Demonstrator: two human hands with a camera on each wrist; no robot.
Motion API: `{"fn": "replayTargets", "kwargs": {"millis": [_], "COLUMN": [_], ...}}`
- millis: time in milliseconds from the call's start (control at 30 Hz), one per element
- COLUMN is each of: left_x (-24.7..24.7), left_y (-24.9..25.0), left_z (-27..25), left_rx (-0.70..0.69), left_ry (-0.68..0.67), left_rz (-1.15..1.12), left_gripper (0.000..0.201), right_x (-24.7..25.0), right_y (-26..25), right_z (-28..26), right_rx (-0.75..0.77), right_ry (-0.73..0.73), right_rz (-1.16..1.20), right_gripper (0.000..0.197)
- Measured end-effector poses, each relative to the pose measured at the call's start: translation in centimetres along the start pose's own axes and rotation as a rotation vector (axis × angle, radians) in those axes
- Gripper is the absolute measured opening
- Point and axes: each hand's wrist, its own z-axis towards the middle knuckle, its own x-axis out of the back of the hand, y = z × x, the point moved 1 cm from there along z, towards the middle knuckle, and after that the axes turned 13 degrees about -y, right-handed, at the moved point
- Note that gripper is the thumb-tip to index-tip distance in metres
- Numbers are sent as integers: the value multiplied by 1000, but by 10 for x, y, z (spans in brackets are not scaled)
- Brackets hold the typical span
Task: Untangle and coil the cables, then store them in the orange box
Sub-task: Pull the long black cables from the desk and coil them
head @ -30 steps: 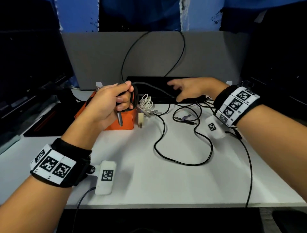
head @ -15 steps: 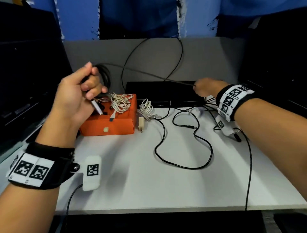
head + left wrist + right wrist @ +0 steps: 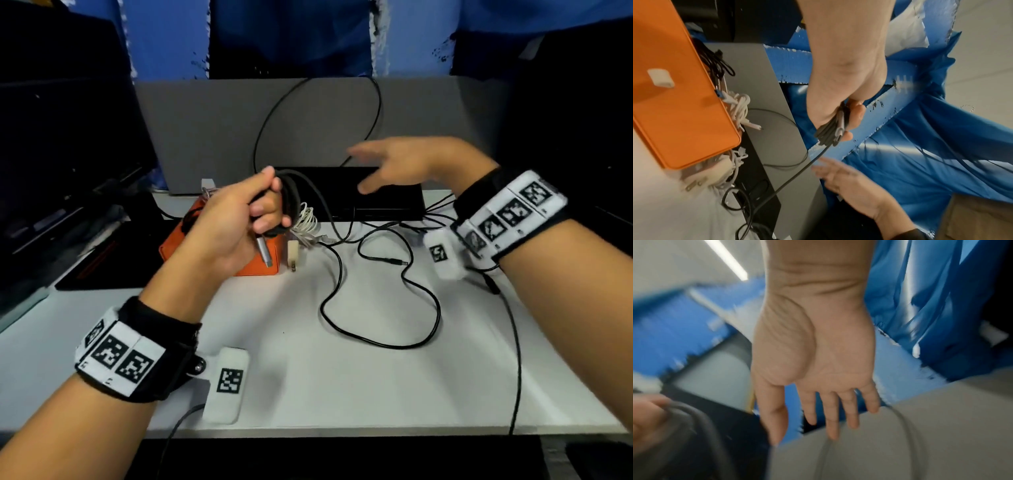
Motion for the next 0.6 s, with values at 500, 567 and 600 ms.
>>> {"fn": "replayTargets", "kwargs": {"millis": [500,567,600], "left_x": [-40,-37,-38], "left_y": [-19,-18,-18], "left_z": [-17,-18,-19], "left_rx": [185,205,197], "left_ry": [-409,-468,-488], "left_rz": [-196,-196,-199], "left_gripper": [53,57,56], "right_x": [-115,-115,-114], "right_y": [-61,-64,-64], "right_z": [-59,-60,-60], "right_rx": [584,641,672], "right_ry": [516,485,445], "right_rz": [455,504,598], "right_gripper": [30,29,30]}}
